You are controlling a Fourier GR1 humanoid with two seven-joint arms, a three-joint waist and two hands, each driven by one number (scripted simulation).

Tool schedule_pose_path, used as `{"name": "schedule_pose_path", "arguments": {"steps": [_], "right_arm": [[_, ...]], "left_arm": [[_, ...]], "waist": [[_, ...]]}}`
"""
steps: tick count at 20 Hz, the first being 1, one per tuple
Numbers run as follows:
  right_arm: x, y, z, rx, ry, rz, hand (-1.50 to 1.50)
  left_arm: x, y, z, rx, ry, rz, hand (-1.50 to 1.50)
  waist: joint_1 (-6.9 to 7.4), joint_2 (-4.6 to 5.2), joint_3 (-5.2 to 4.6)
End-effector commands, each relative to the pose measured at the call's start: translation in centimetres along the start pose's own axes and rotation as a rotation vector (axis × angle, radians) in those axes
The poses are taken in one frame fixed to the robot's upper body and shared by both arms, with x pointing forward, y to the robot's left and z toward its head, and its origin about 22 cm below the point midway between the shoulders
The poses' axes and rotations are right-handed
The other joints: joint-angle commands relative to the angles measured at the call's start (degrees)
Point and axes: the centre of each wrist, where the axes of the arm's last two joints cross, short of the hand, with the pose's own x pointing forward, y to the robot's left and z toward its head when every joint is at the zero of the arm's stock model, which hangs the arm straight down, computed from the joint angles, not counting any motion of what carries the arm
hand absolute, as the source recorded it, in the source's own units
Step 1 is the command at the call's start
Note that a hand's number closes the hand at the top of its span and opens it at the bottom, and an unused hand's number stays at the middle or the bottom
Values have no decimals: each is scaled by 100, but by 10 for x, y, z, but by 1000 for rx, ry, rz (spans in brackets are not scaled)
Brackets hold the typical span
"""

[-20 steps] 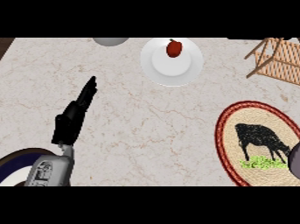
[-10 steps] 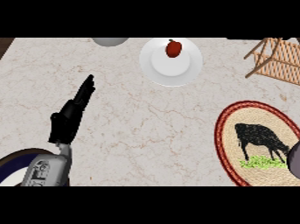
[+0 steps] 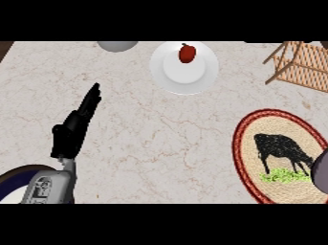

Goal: Pick the lemon from the placemat and place it in the tiered shelf

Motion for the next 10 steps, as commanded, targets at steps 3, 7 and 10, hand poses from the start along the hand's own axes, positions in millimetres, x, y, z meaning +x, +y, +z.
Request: {"name": "schedule_pose_path", "arguments": {"steps": [3, 7, 10], "right_arm": [[-3, -71, -28, -33, 200, 39, -150], [-13, -118, -38, 6, 219, 145, -150], [-16, -166, -45, 47, 228, 158, -150]], "left_arm": [[-13, 3, 6, 19, 2, -5, 0], [-3, -16, 6, 19, 5, 1, 0], [-3, 23, 6, 45, 9, -7, 0]], "waist": [[-110, -18, -3], [-141, -37, 0], [-244, -54, 5]]}}
